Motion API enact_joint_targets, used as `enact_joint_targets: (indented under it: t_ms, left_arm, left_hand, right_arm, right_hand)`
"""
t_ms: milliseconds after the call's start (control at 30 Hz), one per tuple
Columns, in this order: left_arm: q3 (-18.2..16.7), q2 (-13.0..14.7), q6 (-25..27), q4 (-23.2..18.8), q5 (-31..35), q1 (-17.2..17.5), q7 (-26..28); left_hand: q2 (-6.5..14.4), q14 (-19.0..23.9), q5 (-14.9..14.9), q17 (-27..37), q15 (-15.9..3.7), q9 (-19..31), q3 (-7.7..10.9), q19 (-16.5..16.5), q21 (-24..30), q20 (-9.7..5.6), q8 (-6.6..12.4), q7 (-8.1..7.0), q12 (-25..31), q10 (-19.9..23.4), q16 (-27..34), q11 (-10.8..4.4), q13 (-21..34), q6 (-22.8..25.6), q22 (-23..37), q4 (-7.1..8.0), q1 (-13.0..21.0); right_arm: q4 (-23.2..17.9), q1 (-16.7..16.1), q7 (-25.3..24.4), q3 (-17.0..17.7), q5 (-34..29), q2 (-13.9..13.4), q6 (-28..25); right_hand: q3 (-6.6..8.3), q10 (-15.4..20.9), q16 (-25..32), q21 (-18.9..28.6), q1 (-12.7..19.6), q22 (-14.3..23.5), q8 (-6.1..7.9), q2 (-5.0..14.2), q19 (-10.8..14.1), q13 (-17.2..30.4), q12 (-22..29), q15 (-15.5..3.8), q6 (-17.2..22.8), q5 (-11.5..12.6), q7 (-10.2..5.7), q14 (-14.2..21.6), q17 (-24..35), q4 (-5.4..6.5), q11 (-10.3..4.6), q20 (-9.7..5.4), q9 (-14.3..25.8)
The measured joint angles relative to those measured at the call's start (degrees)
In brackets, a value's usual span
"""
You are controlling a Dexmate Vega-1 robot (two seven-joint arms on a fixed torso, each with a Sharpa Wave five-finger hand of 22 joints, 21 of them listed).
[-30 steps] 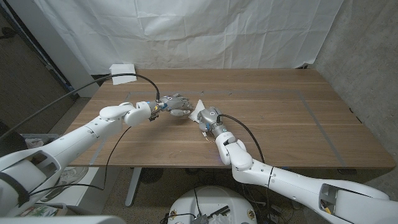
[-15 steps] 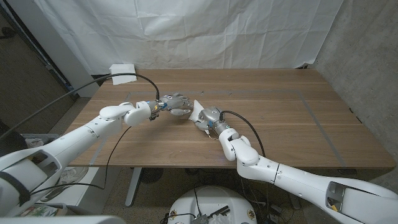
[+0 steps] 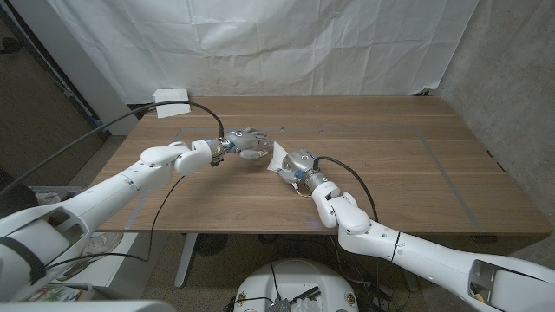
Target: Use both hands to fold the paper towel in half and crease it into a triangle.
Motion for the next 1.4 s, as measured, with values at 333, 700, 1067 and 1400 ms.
enact_joint_targets:
  t_ms: [333, 700, 1067, 1400]
  left_arm:
    - [0.6, -0.6, 0.0, 0.5, 0.4, -0.7, -0.3]
    - [1.0, -1.0, 0.0, 0.8, 0.7, -1.3, -0.8]
    - [1.1, -1.0, 0.0, 1.0, 0.6, -1.6, -1.0]
    - [1.1, -1.0, -0.5, 1.1, 0.5, -1.8, -1.0]
  left_hand:
    - [0.1, 0.0, 0.0, 0.0, 0.00, 0.0, 0.00, 0.0, 0.0, 0.00, 0.00, 0.00, 0.0, -0.2, 0.0, -0.20, 0.0, 0.0, 0.0, 0.00, 0.1]
    - [0.0, -0.2, -0.4, 0.2, -0.22, 0.0, -0.01, 0.0, 0.0, 0.00, 0.00, 0.30, 0.0, -0.2, 0.0, -0.19, 0.0, -0.3, 0.0, 0.00, 0.0]
    - [-0.2, -0.2, -0.4, 0.2, -0.22, 0.0, -0.17, 0.0, 0.0, 0.00, 0.01, 0.30, 0.0, -0.2, 0.0, -0.19, 0.0, -0.3, 0.0, 0.16, -0.2]
    - [-0.2, -0.2, -0.4, 0.2, -0.22, 0.0, -0.17, 0.0, 0.0, 0.00, 0.24, 0.30, 0.0, -0.2, 0.0, -0.19, 0.0, -0.3, 0.0, 0.16, -0.2]
  right_arm:
    - [-2.3, -2.2, -4.4, 1.8, -0.9, -0.9, 0.8]
    - [-3.4, -3.7, -6.2, 3.0, -0.8, -1.7, 2.0]
    - [-1.9, -3.2, -3.2, 2.3, -0.8, -1.8, 2.4]
    - [-0.3, -2.9, -1.2, 1.9, -1.0, -1.6, 2.1]
  right_hand:
    - [0.37, 1.0, 0.4, -0.7, 0.6, 0.0, 0.09, 0.00, 0.0, 0.5, 0.1, -0.06, 1.0, 0.0, -0.58, 1.2, 0.2, -1.05, -0.39, -0.01, 0.1]
    - [-0.89, 9.6, 2.9, -2.0, -1.2, 0.0, 2.54, 0.04, 0.4, 2.6, 4.3, -0.71, 8.1, -0.3, 1.17, 4.6, 2.4, -1.95, 0.55, 0.39, 0.5]
    - [-1.63, 7.0, 0.9, -2.9, -5.2, 0.0, 1.81, -0.53, 0.1, 2.2, 3.2, -0.24, 7.6, -0.5, 1.05, 3.1, 1.5, -1.21, 0.18, 0.71, 0.3]
    - [-2.55, 6.5, 0.4, -3.7, -7.9, 0.0, 1.42, -0.67, 0.1, 1.9, 2.6, -0.16, 7.3, -0.5, 1.36, 3.0, 1.5, -0.29, 0.76, 0.71, 0.3]
